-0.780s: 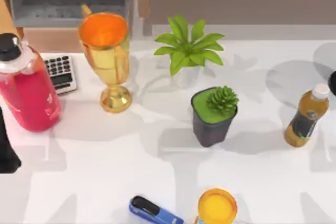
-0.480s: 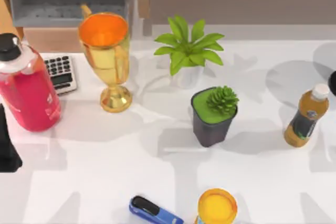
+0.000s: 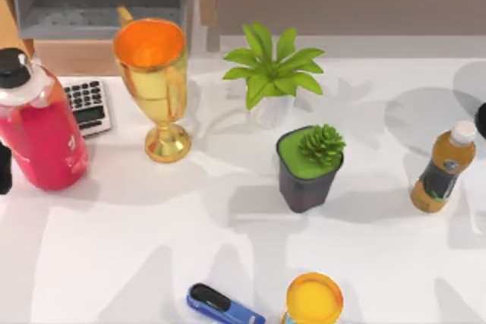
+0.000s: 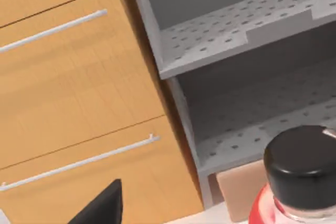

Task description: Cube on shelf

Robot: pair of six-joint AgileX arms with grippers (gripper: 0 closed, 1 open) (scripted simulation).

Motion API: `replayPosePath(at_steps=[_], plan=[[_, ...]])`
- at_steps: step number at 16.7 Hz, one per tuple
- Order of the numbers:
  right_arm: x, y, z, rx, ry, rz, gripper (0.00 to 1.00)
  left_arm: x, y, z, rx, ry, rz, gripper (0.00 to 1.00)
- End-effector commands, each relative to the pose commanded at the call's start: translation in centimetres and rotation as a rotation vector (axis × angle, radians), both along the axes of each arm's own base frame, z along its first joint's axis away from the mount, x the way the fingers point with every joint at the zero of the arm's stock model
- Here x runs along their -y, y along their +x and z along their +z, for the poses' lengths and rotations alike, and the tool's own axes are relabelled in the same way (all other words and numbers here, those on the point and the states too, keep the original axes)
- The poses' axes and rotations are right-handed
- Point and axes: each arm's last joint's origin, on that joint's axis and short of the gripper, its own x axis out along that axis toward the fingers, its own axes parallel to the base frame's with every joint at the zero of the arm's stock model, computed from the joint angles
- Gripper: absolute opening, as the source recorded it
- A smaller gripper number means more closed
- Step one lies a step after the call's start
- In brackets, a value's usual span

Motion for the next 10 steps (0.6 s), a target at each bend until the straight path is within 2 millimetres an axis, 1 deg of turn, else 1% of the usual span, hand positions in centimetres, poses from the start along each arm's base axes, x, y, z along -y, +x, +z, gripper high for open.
replayPosePath(at_steps=[3,6,8,10], plan=[[0.0,0.0,0.0,0.000,0.000,0.000,1.00,-1.3,3.6,2.3,0.024,0.180,0.003,1.00],[0.0,0.0,0.0,0.000,0.000,0.000,1.00,-3.4,8.3,3.7,0.052,0.380,0.013,1.00],[0.0,0.0,0.0,0.000,0.000,0.000,1.00,-5.1,11.7,3.7,0.068,0.517,0.022,1.00],[0.0,0.0,0.0,0.000,0.000,0.000,1.00,-7.1,15.1,2.8,0.079,0.653,0.029,1.00]])
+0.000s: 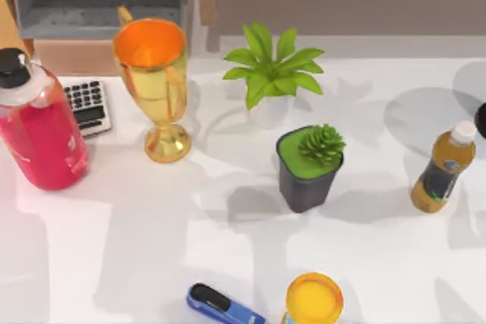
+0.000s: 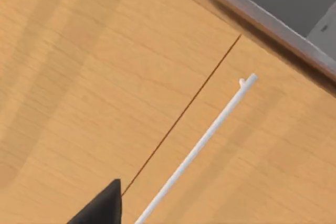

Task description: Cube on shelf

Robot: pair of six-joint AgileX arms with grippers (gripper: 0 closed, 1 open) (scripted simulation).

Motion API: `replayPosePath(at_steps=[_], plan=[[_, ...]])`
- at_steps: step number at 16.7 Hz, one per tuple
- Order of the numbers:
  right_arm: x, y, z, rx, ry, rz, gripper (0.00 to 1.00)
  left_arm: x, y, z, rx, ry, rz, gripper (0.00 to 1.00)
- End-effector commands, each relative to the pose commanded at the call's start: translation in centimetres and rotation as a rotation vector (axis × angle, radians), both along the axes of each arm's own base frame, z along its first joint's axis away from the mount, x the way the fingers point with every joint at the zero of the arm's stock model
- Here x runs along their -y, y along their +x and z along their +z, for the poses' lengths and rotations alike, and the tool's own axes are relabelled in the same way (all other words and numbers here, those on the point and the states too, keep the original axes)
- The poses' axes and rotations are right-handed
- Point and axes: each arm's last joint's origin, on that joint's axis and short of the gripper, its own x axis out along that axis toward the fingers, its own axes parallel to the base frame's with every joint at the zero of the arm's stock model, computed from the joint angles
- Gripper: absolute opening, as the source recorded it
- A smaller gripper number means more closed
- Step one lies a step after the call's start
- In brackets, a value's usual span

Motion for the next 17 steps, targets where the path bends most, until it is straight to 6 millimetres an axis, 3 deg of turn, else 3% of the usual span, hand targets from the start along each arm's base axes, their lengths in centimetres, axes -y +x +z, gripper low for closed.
replayPosePath(at_steps=[4,8,13,17], plan=[[0.0,0.0,0.0,0.000,0.000,0.000,1.00,-4.0,5.7,-4.1,0.008,0.250,0.011,1.00],[0.0,0.0,0.0,0.000,0.000,0.000,1.00,-7.2,9.2,-9.7,0.001,0.444,0.012,1.00],[0.0,0.0,0.0,0.000,0.000,0.000,1.00,-9.0,10.7,-14.6,-0.013,0.570,0.002,1.00],[0.0,0.0,0.0,0.000,0.000,0.000,1.00,-9.1,10.8,-15.0,-0.014,0.577,0.001,1.00]])
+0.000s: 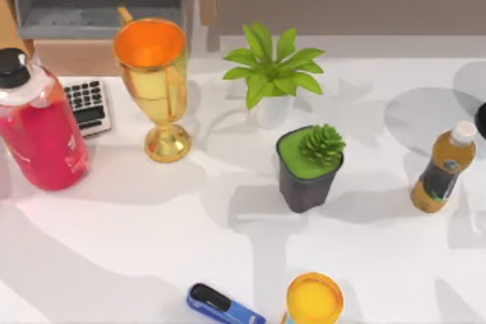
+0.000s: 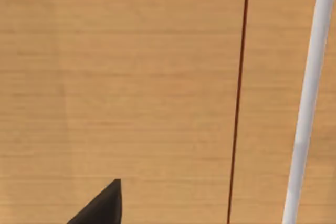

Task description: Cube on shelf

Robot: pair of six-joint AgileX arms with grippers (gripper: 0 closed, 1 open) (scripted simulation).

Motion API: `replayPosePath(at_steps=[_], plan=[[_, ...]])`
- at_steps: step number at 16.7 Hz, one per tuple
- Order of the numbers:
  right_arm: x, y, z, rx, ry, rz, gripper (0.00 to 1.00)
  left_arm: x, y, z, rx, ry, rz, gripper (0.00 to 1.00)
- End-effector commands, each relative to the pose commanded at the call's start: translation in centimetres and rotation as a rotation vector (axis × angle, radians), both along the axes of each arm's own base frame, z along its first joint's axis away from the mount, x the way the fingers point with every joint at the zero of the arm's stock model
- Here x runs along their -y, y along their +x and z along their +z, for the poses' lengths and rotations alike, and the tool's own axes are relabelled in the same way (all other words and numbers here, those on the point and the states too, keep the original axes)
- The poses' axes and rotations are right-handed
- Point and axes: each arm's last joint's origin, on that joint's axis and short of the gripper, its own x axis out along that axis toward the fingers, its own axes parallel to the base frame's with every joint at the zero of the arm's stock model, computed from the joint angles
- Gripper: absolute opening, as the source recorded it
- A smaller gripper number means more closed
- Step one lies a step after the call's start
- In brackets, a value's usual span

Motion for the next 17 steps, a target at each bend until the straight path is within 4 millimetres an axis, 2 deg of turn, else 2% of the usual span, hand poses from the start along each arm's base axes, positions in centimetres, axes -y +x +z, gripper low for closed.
replayPosePath(at_steps=[4,9,13,17], plan=[[0.0,0.0,0.0,0.000,0.000,0.000,1.00,0.2,0.3,0.0,-0.001,-0.001,-0.001,1.00],[0.0,0.0,0.0,0.000,0.000,0.000,1.00,0.1,2.3,0.0,0.000,0.000,0.000,1.00],[0.0,0.0,0.0,0.000,0.000,0.000,1.00,0.1,2.5,0.0,0.000,0.000,0.000,1.00],[0.0,0.0,0.0,0.000,0.000,0.000,1.00,0.1,2.5,0.0,0.000,0.000,0.000,0.70]])
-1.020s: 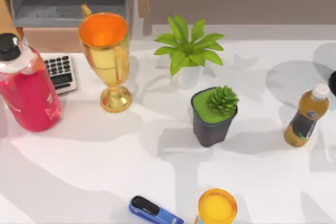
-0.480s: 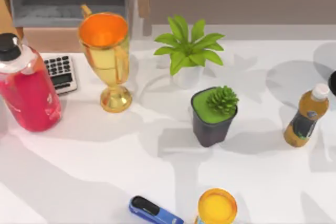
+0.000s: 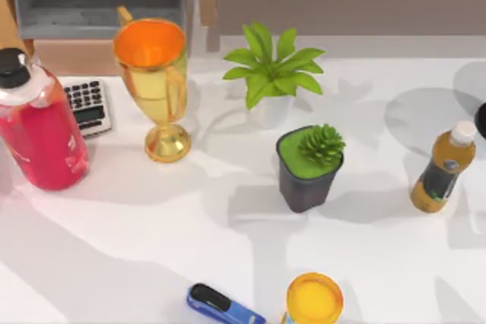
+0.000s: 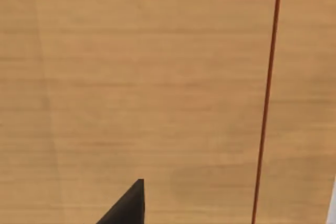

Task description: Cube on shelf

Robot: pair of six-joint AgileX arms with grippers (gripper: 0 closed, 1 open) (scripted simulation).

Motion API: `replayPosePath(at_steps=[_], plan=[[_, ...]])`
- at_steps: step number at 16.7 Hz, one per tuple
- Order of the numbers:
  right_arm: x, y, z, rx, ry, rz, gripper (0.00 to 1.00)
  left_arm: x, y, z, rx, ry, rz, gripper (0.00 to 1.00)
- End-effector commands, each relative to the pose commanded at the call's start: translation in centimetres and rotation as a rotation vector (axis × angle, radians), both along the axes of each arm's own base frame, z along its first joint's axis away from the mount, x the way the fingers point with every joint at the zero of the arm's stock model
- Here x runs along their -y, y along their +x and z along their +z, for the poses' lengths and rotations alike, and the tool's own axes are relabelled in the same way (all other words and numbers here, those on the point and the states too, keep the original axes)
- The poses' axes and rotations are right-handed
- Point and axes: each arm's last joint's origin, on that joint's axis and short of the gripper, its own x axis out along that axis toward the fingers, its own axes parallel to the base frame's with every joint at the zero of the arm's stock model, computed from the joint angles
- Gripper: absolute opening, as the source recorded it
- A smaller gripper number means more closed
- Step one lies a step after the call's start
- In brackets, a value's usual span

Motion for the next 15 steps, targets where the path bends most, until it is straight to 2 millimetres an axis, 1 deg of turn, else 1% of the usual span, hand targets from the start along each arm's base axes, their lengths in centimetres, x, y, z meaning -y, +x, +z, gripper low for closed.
replayPosePath(at_steps=[9,10,15], plan=[[0.00,0.00,0.00,0.000,0.000,0.000,1.00,0.00,0.00,0.00,0.000,0.000,0.000,0.02],[0.00,0.00,0.00,0.000,0.000,0.000,1.00,0.00,0.00,0.00,0.000,0.000,0.000,0.00],[0.00,0.00,0.00,0.000,0.000,0.000,1.00,0.00,0.00,0.00,0.000,0.000,0.000,0.00]])
